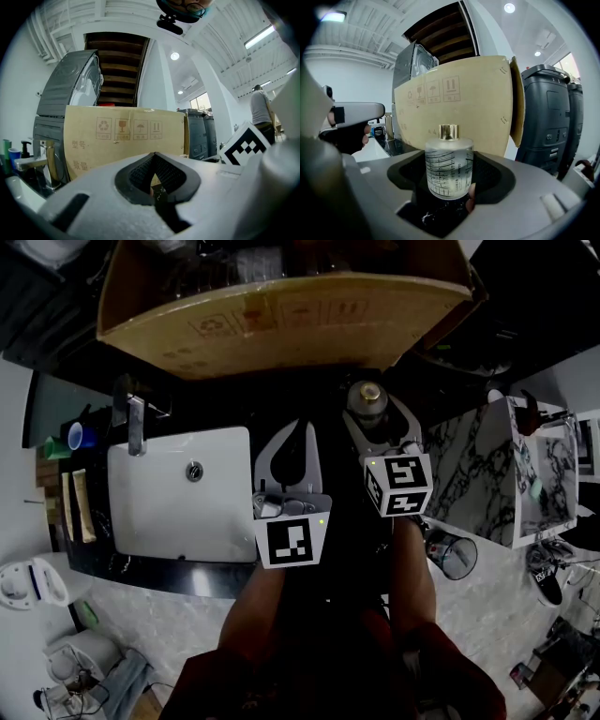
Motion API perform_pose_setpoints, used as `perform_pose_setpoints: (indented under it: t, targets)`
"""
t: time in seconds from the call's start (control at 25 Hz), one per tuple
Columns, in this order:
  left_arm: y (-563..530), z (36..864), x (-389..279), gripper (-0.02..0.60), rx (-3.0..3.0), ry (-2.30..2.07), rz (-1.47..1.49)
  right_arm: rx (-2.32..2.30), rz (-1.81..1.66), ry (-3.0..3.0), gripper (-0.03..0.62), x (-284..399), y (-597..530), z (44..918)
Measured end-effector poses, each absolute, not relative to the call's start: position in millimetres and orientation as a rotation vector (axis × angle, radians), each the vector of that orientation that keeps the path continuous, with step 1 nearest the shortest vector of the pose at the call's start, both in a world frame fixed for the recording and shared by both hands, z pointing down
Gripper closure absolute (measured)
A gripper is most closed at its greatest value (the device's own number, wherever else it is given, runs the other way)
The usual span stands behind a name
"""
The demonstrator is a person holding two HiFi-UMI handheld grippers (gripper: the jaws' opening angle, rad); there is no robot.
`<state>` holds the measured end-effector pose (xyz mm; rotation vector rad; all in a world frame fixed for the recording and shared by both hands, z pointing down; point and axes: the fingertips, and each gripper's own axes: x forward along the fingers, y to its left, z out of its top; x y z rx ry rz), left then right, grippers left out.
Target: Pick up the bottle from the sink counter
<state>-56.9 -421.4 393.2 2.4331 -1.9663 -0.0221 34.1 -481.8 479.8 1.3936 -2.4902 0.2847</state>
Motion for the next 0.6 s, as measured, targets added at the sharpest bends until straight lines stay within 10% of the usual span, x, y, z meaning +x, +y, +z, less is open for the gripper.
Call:
perform_pose_setpoints:
  t: [0.6]
  targets:
    - [-382,360,-57,0.580,2.473,-2.000,-0.086,1.403,0.237,-2.586,0.281,26,-422,431]
